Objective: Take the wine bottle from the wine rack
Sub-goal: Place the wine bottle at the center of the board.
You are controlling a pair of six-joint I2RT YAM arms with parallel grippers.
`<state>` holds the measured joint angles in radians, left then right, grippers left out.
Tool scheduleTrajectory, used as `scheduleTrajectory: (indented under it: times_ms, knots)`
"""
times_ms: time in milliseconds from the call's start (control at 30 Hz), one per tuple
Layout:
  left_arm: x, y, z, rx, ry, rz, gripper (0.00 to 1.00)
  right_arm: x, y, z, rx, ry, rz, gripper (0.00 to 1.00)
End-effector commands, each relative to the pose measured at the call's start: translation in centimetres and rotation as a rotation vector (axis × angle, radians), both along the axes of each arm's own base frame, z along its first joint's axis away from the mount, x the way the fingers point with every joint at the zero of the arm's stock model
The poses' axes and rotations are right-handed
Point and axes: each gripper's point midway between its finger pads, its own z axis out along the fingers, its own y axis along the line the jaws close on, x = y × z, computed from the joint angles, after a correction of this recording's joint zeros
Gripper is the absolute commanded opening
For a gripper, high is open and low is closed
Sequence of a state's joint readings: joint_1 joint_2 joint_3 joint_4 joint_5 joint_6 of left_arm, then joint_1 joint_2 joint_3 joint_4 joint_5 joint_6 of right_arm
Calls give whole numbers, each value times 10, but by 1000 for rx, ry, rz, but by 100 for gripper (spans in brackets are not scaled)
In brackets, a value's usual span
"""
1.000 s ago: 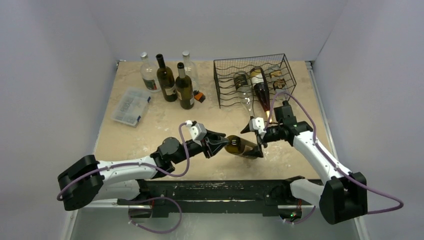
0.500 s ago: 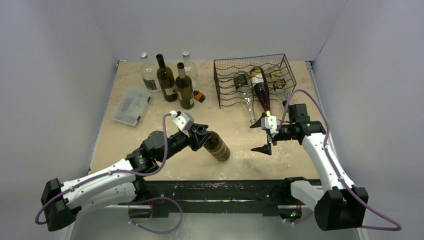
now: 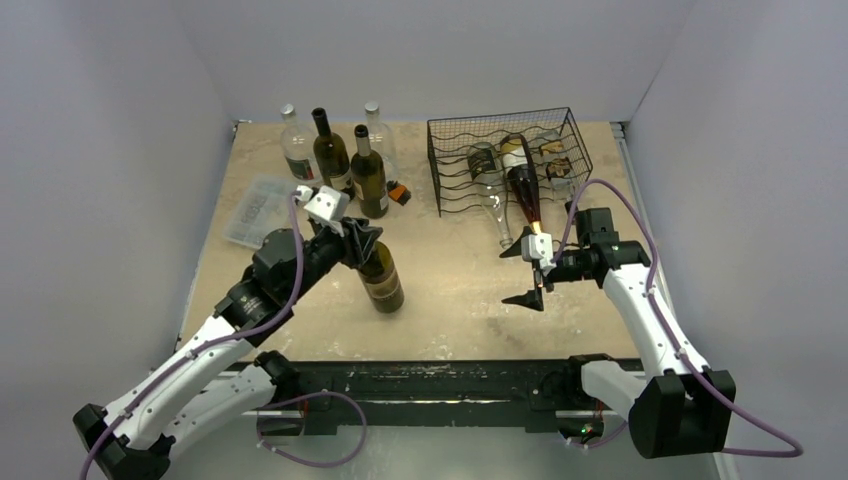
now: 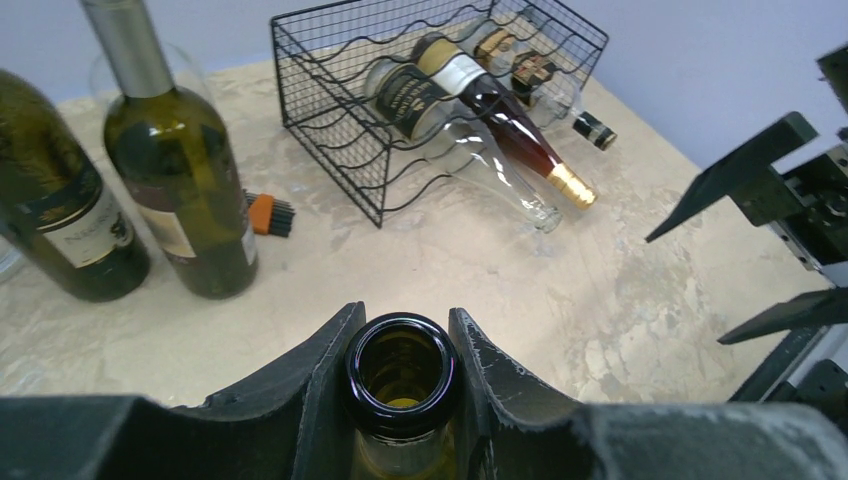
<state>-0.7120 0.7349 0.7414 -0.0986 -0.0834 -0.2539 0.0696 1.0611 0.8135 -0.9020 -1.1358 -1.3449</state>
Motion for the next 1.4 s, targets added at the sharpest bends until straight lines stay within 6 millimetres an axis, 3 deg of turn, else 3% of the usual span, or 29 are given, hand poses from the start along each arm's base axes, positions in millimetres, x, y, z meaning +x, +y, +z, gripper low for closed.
scheduleTrajectory:
  times_ms: [0, 400, 833, 1367]
  knots:
    - [8, 19, 60, -98, -105, 61, 0, 5, -1, 7, -1, -23, 0, 99]
    - [50, 68, 74, -89, -117, 218, 0, 6, -2, 2, -13, -12, 1, 99]
    - [110, 114, 96, -110, -160, 349, 0, 7, -3, 0, -23, -5, -1, 99]
    - [155, 154, 96, -47, -197, 453, 0, 7, -4, -1, -25, -4, -2, 99]
